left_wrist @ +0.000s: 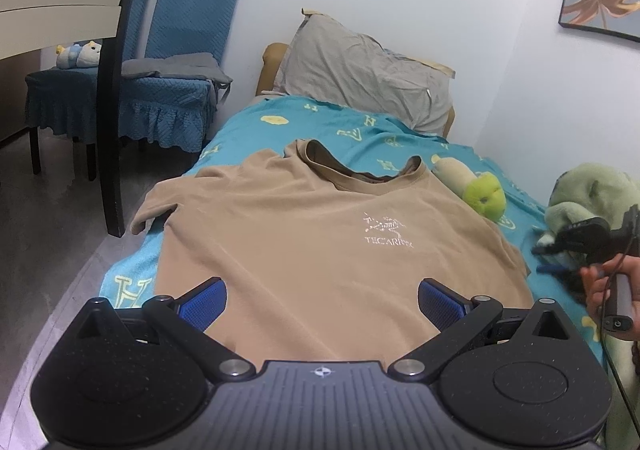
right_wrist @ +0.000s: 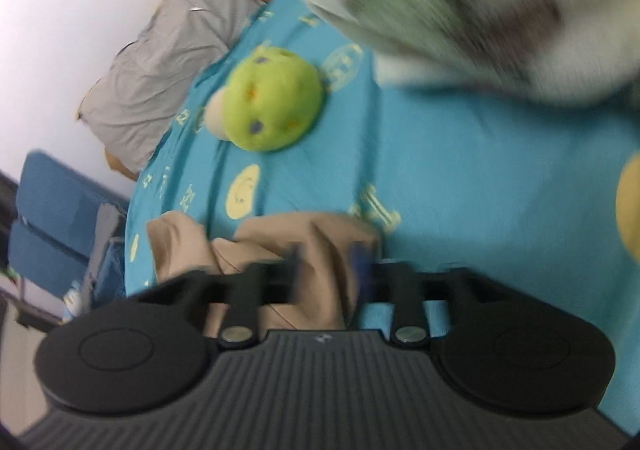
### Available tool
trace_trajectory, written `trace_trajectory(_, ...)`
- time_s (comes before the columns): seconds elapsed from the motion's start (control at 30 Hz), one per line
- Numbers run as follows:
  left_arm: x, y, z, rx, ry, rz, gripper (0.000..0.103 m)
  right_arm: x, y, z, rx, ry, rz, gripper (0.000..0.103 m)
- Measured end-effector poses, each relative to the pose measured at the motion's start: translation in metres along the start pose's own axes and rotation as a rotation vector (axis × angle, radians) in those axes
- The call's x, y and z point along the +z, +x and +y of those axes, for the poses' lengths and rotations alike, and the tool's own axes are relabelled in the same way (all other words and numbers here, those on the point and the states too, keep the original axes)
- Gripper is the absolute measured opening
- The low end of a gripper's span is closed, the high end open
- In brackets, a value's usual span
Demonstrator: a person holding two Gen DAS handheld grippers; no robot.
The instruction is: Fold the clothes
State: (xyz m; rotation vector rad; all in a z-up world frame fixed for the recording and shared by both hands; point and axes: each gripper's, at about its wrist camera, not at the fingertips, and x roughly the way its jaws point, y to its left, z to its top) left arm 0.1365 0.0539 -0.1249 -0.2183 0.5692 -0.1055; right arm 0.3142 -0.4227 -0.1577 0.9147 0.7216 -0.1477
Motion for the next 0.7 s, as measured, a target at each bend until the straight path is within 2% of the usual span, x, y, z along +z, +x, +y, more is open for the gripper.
trace_trajectory(0.03, -0.001, 0.001, 0.0, 0.0, 0.003, 0.004, 0.103, -0.004, 0.002, -0.007, 0.011, 0.044, 0.001, 0.064)
trace_trajectory(0.13, -0.003, 0.004, 0.0, -0.003, 0.003, 0.018, 0.103, -0.012, 0.01, -0.027, 0.03, 0.192, 0.012, 0.063)
trace_trajectory(0.2, -0.004, 0.008, 0.0, -0.006, -0.001, 0.026, 0.103, -0.017, 0.017, -0.037, 0.029, 0.26, 0.026, 0.054)
trace_trajectory(0.23, -0.005, 0.009, 0.0, -0.006, -0.001, 0.03, 0.103, -0.019, 0.019, -0.037, 0.026, 0.254, 0.021, 0.045)
trace_trajectory(0.27, -0.005, 0.011, 0.0, -0.007, -0.001, 0.034, 0.103, -0.019, 0.02, -0.036, 0.025, 0.234, 0.013, 0.031)
trace_trajectory(0.33, -0.006, 0.013, 0.0, -0.008, 0.0, 0.039, 0.103, -0.018, 0.021, -0.029, 0.039, 0.194, 0.011, 0.009)
trace_trajectory(0.4, -0.006, 0.013, -0.001, -0.007, 0.001, 0.04, 0.103, -0.018, 0.019, -0.018, 0.044, 0.149, -0.002, 0.007)
trace_trajectory(0.6, -0.006, 0.013, -0.001, -0.007, -0.001, 0.032, 0.103, 0.0, -0.026, 0.04, 0.06, -0.088, -0.2, 0.006)
trace_trajectory(0.7, -0.005, 0.011, 0.0, -0.005, -0.004, 0.029, 0.103, 0.001, -0.041, 0.061, -0.052, -0.303, -0.294, 0.006)
